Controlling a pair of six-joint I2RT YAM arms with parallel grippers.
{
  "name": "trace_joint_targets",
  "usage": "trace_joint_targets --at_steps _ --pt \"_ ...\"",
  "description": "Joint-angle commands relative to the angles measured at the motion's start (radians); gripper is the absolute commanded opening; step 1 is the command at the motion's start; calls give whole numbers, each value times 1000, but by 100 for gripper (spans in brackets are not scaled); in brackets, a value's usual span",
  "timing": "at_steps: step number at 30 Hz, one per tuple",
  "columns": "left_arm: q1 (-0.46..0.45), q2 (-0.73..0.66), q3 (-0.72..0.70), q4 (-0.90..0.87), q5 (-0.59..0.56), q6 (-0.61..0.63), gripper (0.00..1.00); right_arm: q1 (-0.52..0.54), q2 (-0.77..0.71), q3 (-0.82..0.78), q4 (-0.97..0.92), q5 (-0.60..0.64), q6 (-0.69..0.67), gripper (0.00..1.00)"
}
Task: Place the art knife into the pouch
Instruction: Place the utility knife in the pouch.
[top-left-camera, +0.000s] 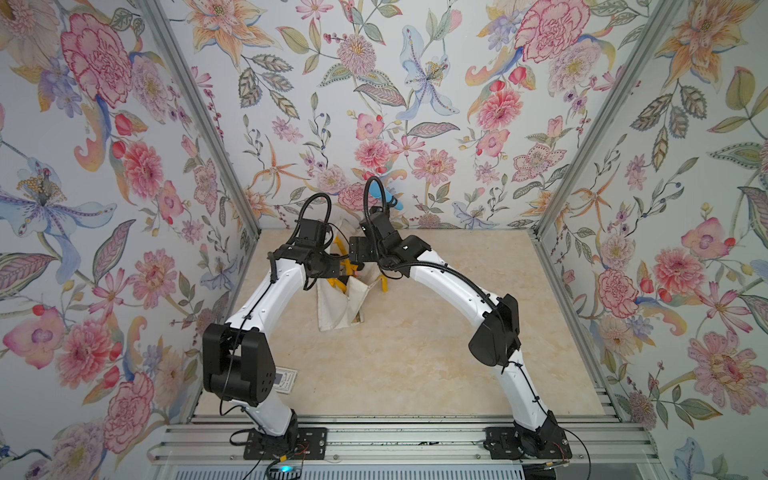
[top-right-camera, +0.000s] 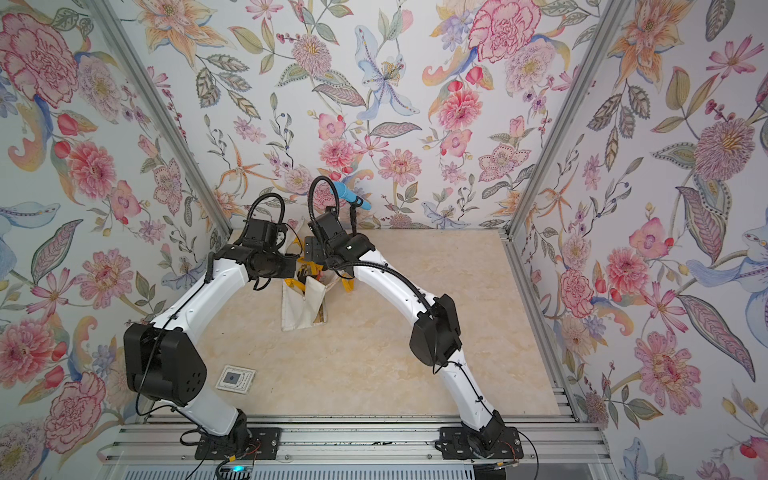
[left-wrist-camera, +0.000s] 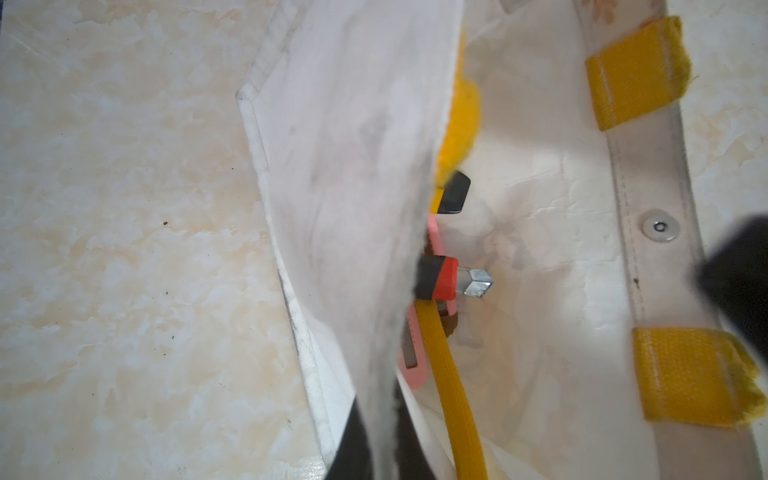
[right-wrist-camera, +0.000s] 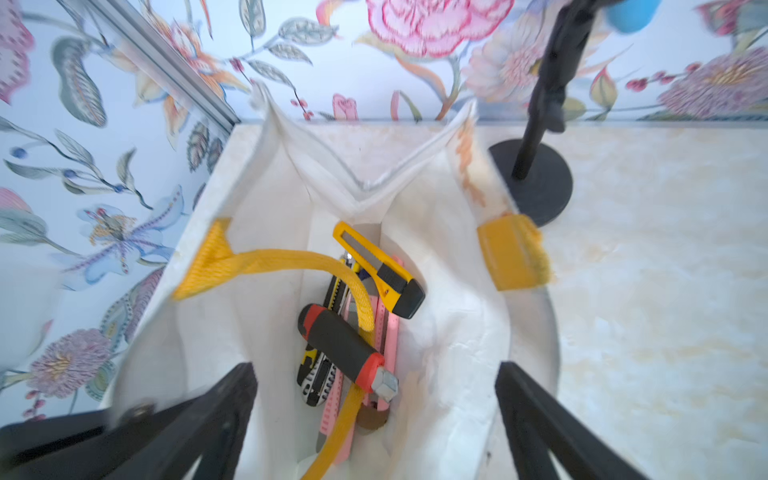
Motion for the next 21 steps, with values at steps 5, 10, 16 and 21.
trace_joint_targets --at_steps 5,10,16,21 --pt "-2 25 59 -17 8 37 11 -14 -224 -264 -1 19 161 96" --pt "3 44 93 -16 12 48 20 -38 -293 -456 49 -120 328 95" --pt "9 60 109 -24 19 60 19 -25 -266 -518 56 -260 431 92" --pt "10 59 101 -23 22 64 19 3 -218 -511 86 -314 477 92"
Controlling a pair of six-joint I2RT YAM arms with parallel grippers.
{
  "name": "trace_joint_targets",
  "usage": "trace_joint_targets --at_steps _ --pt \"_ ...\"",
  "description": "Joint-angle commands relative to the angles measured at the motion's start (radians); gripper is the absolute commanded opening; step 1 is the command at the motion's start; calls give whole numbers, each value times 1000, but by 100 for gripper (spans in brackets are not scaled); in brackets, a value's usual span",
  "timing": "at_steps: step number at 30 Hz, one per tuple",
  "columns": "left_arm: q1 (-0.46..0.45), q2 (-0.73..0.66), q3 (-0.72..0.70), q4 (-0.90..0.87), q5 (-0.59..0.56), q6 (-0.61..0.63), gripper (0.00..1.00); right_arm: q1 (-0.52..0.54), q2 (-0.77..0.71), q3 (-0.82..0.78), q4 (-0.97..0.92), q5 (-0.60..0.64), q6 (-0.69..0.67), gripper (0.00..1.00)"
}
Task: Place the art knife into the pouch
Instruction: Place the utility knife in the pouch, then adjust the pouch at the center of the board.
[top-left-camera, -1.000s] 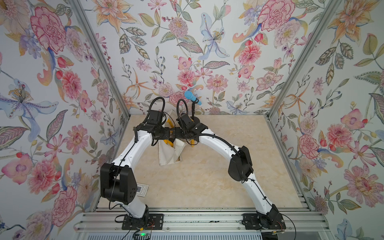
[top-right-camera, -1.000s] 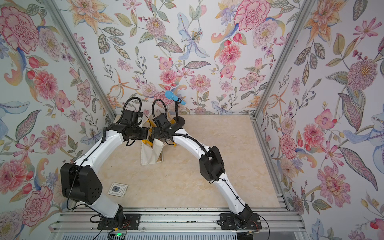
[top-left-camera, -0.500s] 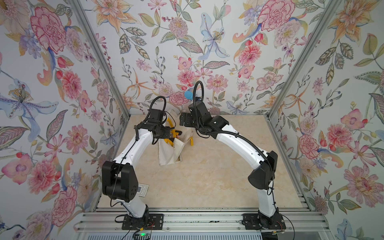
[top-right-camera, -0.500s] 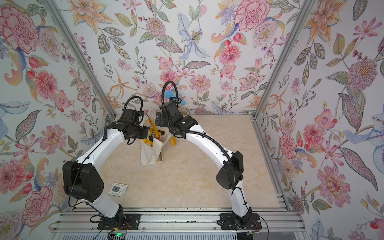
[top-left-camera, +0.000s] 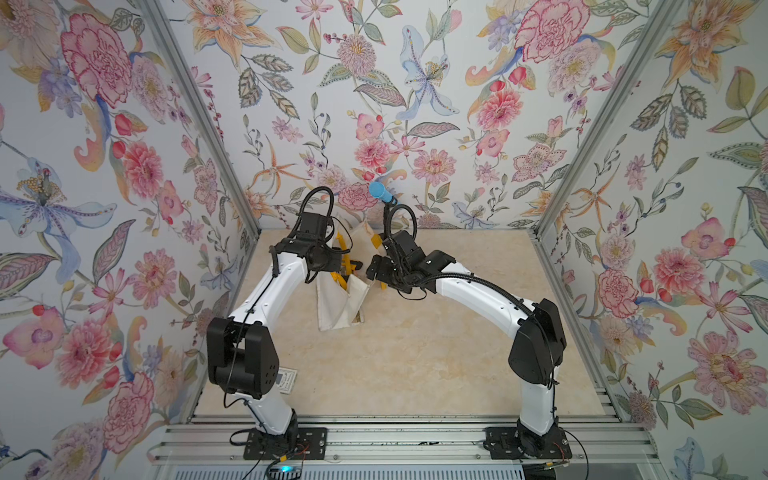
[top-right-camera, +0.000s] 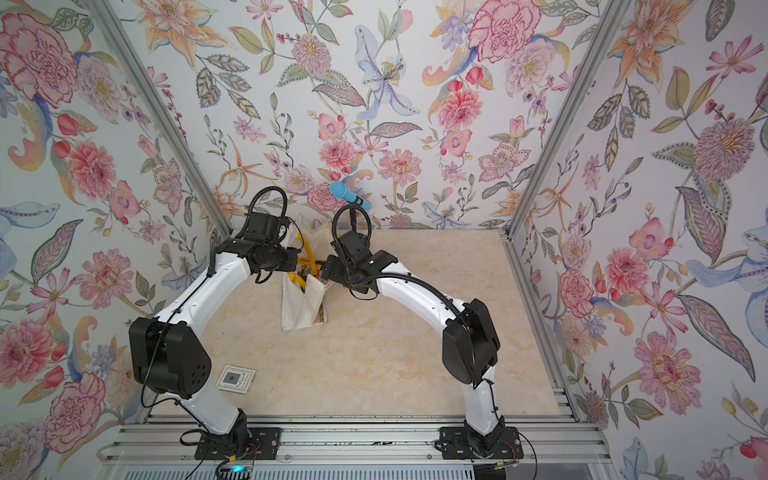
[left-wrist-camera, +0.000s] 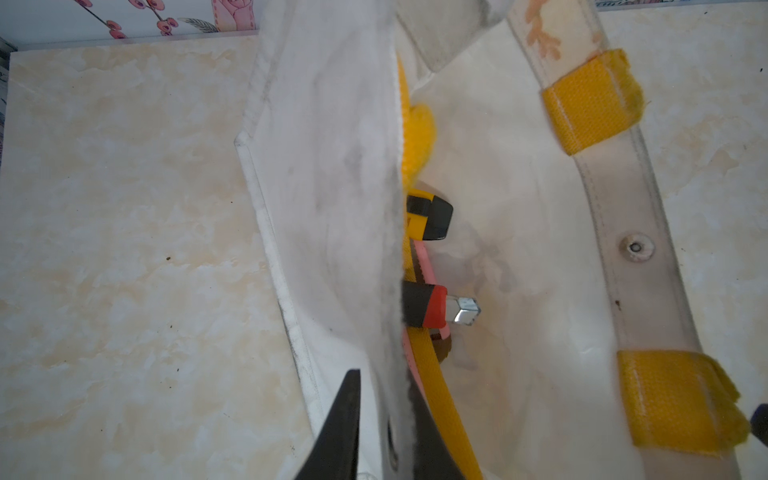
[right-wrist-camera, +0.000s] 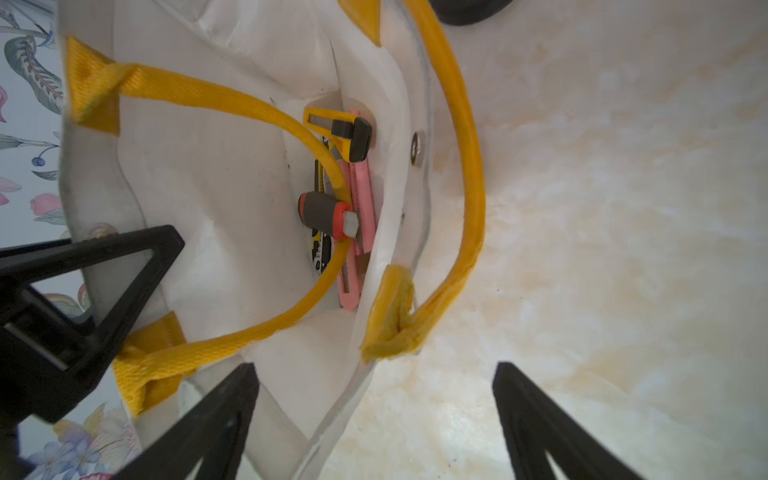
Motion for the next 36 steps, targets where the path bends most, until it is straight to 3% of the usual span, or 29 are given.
trace_joint_targets --at_steps 1,6,12,16,20,29,33,36 --pt "8 9 17 -18 10 26 19 21 52 10 46 -72 81 92" --pt "8 -6 6 -14 3 25 19 22 111 30 55 -111 140 88" --pt "9 -24 -14 -12 -5 26 19 19 176 75 57 -145 166 69" --pt "12 -36 -27 -11 -18 28 19 16 218 116 61 -154 165 23" --pt "27 -51 -38 -11 -28 25 19 8 242 156 60 -154 120 0" --pt "44 -81 -79 -4 46 17 17 -25 188 346 -191 61 -286 0" --pt "44 -103 -103 -4 81 2 15 -28 106 319 -235 171 -399 0" --pt "42 -126 -99 -8 192 5 15 -47 38 271 -236 201 -487 1"
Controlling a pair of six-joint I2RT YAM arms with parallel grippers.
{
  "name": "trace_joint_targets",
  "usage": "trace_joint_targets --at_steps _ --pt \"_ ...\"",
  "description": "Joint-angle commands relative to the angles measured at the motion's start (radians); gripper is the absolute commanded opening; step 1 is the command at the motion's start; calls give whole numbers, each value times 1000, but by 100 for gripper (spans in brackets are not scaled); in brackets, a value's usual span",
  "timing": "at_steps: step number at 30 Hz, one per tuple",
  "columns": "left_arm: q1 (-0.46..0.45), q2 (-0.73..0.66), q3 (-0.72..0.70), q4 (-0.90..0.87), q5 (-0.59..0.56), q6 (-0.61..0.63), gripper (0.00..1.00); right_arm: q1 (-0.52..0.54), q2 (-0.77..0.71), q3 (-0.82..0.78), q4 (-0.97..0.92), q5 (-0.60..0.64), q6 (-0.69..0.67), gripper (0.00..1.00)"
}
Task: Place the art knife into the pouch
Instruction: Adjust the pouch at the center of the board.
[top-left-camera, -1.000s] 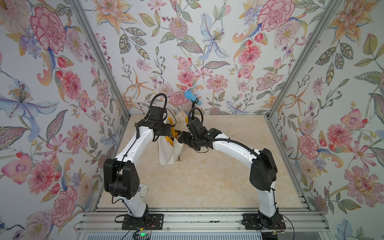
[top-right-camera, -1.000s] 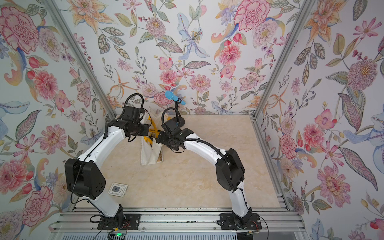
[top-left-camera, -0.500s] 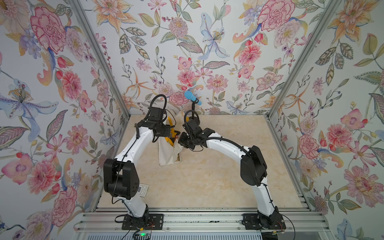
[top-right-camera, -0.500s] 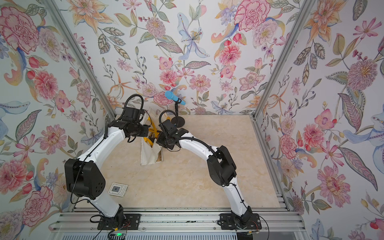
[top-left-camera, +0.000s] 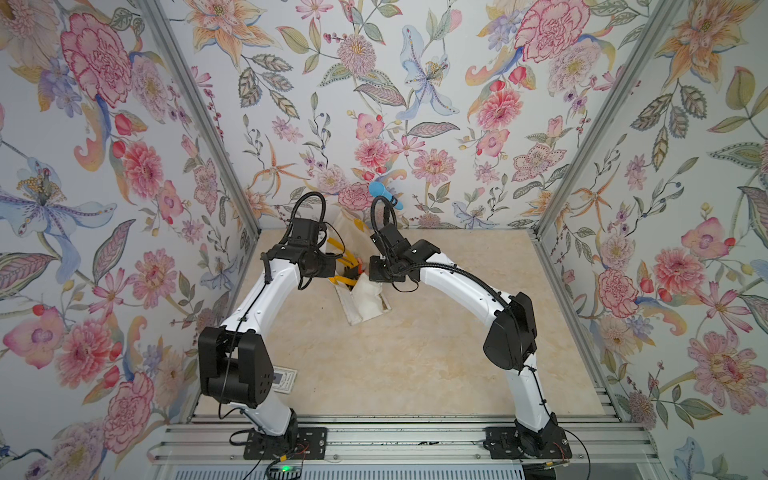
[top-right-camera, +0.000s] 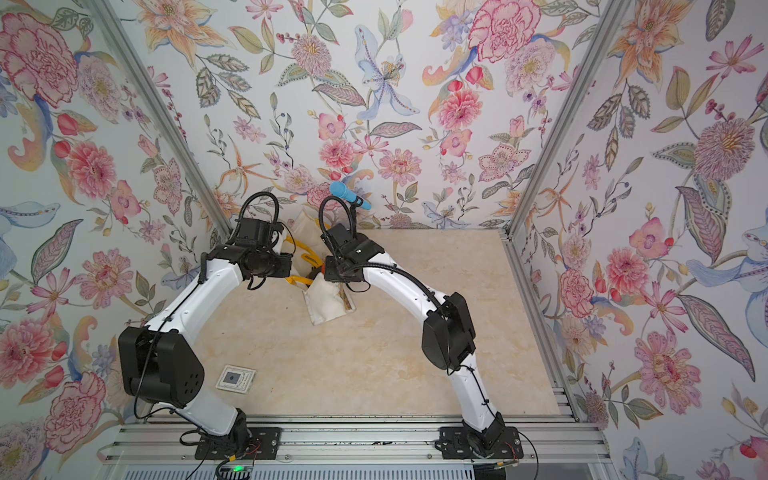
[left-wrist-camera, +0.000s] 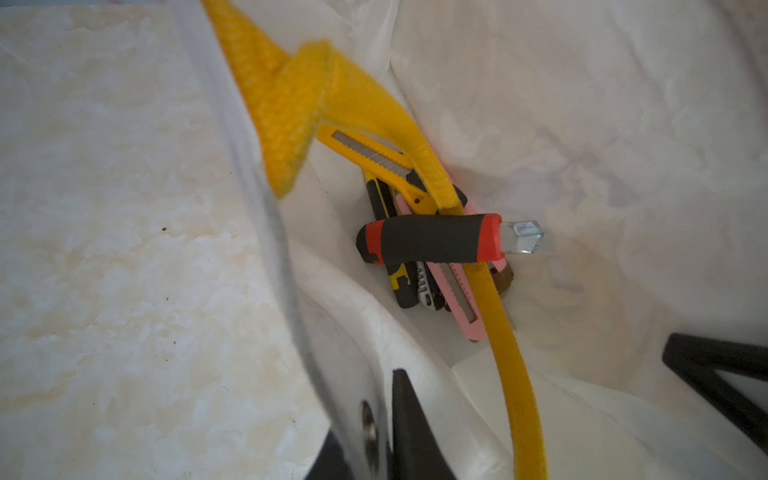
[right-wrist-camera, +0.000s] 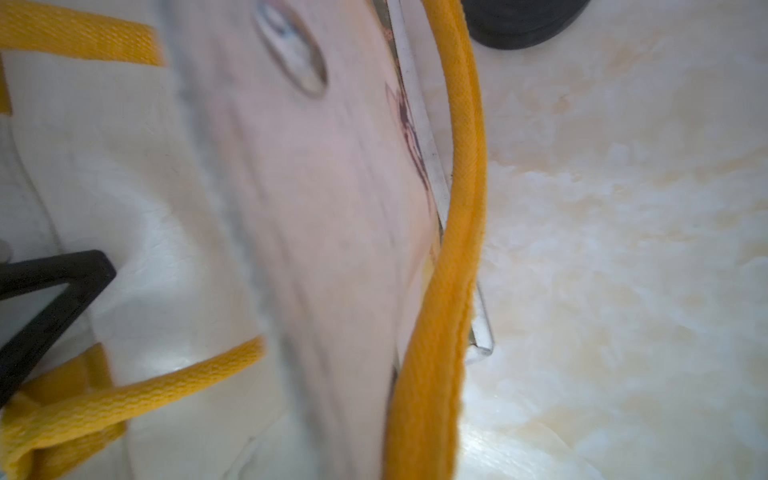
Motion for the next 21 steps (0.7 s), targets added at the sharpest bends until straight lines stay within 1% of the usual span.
trace_joint_targets --at_steps 1,3,5,7,8,10,12,15,18,21 --pt "1 -59 -6 -6 147 -1 17 -33 -140 -27 -15 129 -190 1" --pt "-3 -102 -10 9 181 -13 25 -45 -164 -48 -16 114 -256 2" --pt "-3 -124 0 25 188 -29 37 -51 -184 -73 -15 92 -310 2" --pt "-4 -138 25 38 201 -45 44 -57 -196 -90 -16 65 -330 2" --pt "-4 -142 40 45 214 -54 46 -57 -199 -93 -15 55 -334 2" --pt "-10 -149 81 62 240 -72 47 -57 -199 -96 -15 35 -335 2" --pt "-42 -147 121 63 226 -65 46 -56 -192 -92 -15 26 -339 4" --pt "-111 -108 190 -7 151 -20 44 -65 -178 -75 -16 6 -335 4" --pt "-157 -60 199 -53 101 -2 41 -75 -169 -54 -15 -11 -333 5" --pt "-191 -15 192 -61 45 -8 39 -84 -171 -51 -15 -31 -329 5"
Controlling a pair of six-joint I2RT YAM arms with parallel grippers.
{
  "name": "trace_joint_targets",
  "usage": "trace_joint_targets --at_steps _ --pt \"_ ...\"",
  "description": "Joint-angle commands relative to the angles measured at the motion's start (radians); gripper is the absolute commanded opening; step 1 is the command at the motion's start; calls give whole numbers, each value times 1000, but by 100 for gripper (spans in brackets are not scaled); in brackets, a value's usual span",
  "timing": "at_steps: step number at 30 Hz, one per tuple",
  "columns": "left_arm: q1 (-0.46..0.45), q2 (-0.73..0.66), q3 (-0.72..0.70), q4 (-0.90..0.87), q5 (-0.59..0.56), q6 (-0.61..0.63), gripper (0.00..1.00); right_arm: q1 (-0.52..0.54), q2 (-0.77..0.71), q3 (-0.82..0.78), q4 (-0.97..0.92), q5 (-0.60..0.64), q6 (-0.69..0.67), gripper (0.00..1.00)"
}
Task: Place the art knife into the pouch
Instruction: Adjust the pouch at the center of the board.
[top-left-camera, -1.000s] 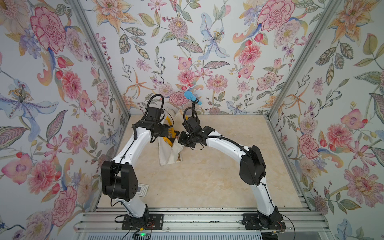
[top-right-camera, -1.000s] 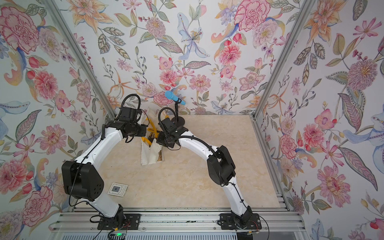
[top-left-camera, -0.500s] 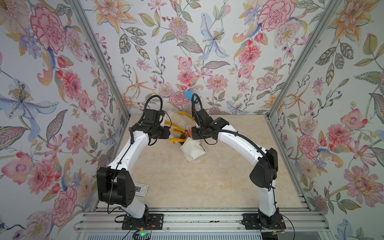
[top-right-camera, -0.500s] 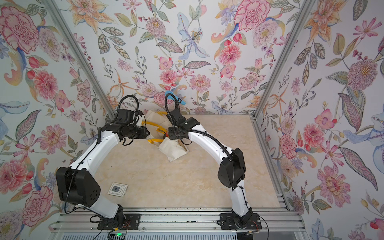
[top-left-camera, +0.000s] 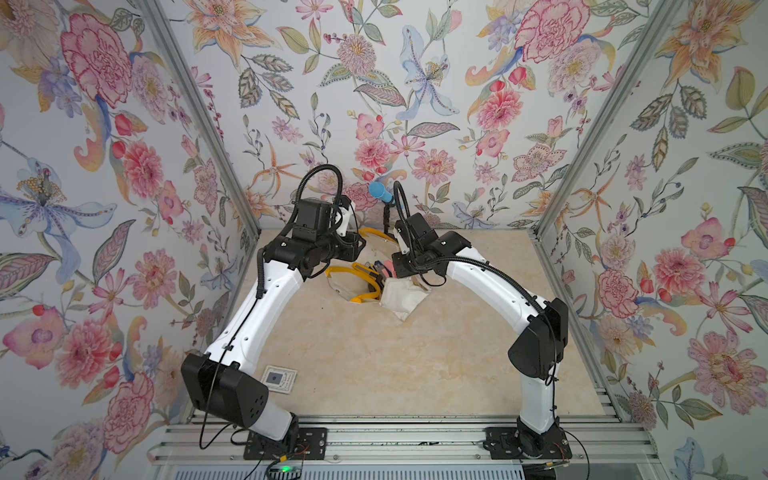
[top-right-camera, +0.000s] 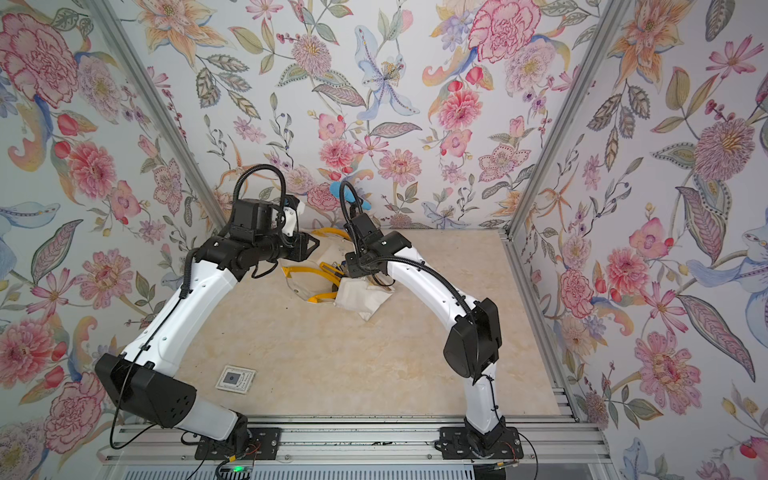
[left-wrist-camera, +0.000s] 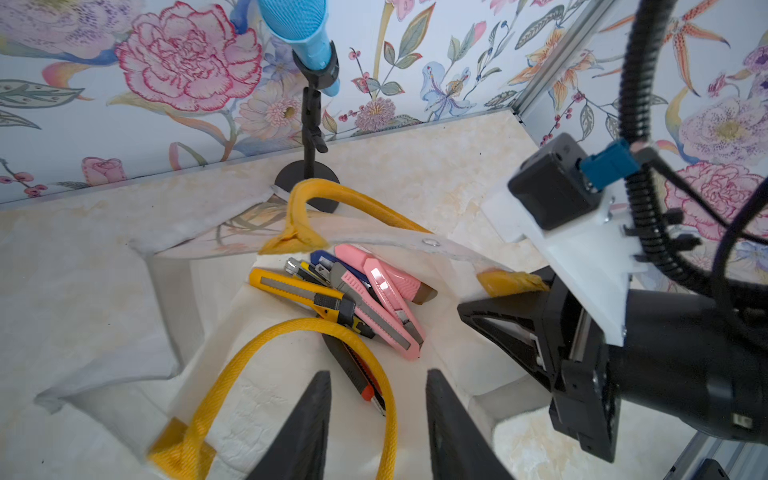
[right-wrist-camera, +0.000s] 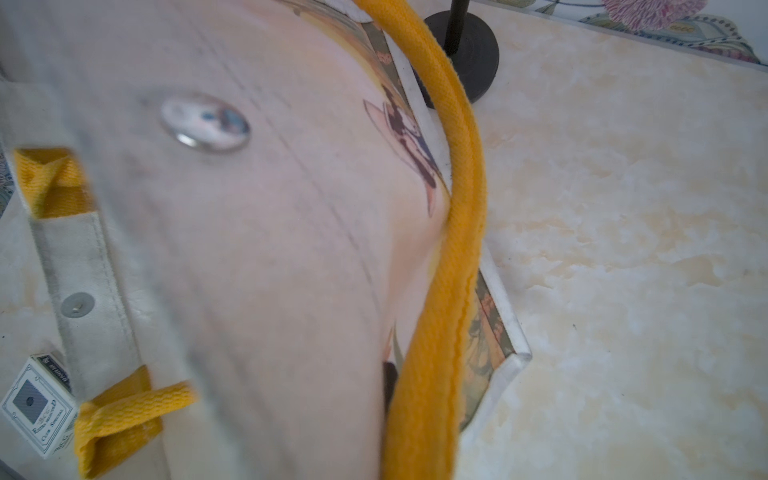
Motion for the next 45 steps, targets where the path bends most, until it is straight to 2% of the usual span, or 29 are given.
trace_joint_targets --at_steps 1,4,6,11,14,21,22,25,27,29,33,40,44,45 --pt "-17 70 1 -84 -98 14 39 -12 -21 41 47 -42 -16 5" --pt "-19 92 3 -152 -138 -11 40 -19 -27 30 47 -56 -13 5" --pt "-31 87 -14 -195 -151 -25 45 -21 -29 17 47 -64 -9 5" --pt "-86 61 -123 -197 -80 -34 50 -16 -26 -9 47 -77 4 5" --pt "-125 85 -147 -255 -135 -3 55 -19 -22 -11 47 -82 4 5" --pt "-151 164 -188 -262 -173 38 54 -34 -27 -17 48 -103 8 5" --pt "-153 182 -185 -267 -189 42 53 -35 -29 -21 48 -103 8 5" --pt "-155 226 -184 -273 -228 47 41 -42 -37 -32 47 -104 9 5" --pt "-155 247 -182 -280 -260 51 25 -49 -44 -42 47 -102 11 5" --pt "-155 253 -161 -289 -301 47 0 -56 -51 -51 48 -100 13 5" --pt "-155 218 -73 -280 -328 45 0 -67 -57 -65 47 -101 16 5" --pt "-154 133 177 -238 -347 9 0 -71 -49 -75 47 -107 17 5" --pt "-147 73 170 -169 -344 -13 0 -70 -48 -81 47 -115 20 5" --pt "-150 74 201 -185 -345 -21 0 -100 -48 -80 47 -119 20 5"
